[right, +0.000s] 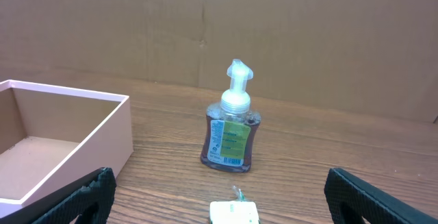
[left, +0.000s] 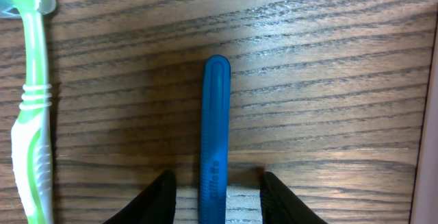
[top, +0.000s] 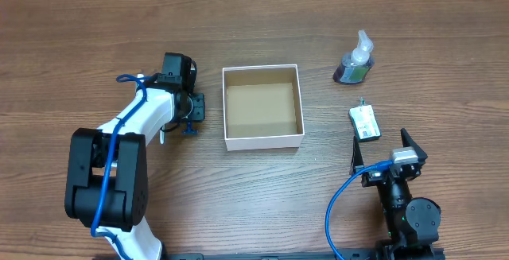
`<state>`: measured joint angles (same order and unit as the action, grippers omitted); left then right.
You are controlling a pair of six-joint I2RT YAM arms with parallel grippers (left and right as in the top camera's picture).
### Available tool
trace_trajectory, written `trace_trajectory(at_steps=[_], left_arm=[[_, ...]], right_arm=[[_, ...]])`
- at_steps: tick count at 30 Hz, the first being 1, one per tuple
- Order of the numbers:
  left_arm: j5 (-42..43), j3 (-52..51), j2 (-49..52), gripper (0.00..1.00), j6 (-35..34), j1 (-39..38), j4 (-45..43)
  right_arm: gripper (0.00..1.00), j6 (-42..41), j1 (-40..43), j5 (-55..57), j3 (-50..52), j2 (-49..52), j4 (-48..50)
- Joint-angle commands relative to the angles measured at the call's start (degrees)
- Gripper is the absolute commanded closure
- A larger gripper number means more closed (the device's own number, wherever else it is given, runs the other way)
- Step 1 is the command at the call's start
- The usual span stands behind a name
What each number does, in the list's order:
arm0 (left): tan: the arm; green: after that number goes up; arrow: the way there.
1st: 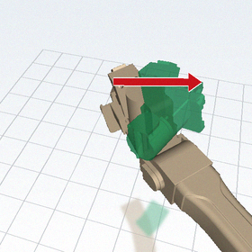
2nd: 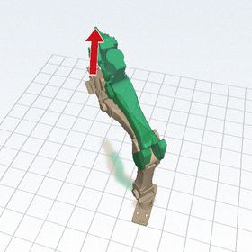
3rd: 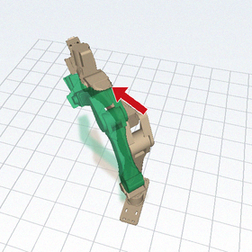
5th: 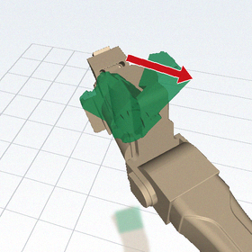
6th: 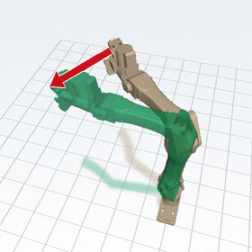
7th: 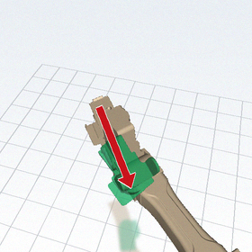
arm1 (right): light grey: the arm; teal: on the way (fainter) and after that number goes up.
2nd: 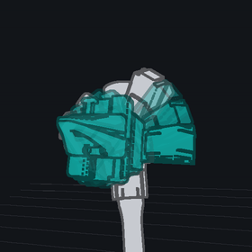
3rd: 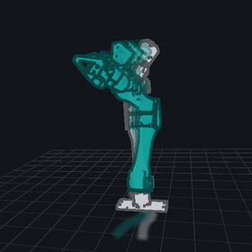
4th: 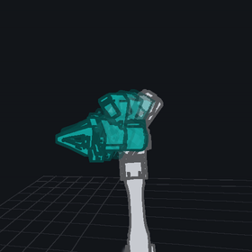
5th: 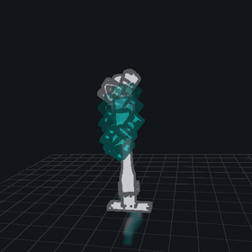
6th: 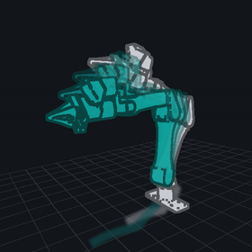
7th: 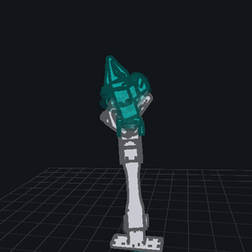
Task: Pack container
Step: 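Reach the left gripper to the blue razor and grasp its handle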
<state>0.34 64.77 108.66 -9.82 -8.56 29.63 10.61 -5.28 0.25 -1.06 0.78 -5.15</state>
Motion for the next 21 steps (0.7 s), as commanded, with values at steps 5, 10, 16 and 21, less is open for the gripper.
trace_trajectory(at_steps=[5, 10, 16, 21], left_arm=[[0.5, 1.0, 0.6, 0.73, 0.8, -0.1, -0.5], [0.3, 1.0, 0.6, 0.83, 0.8, -0.1, -0.6], [-2.1, 1.0, 0.6, 0.9, 0.8, -0.1, -0.3], [-2.4, 2.9, 0.0, 0.93, 0.8, -0.1, 1.7]], right_arm=[[0.0, 0.3, 0.3, 0.0, 0.6, -0.6, 0.3], [0.0, 0.3, 0.3, 0.0, 0.6, -0.6, 0.3], [0.0, 0.3, 0.3, 0.0, 0.6, -0.6, 0.3], [0.0, 0.3, 0.3, 0.0, 0.6, -0.6, 0.3]])
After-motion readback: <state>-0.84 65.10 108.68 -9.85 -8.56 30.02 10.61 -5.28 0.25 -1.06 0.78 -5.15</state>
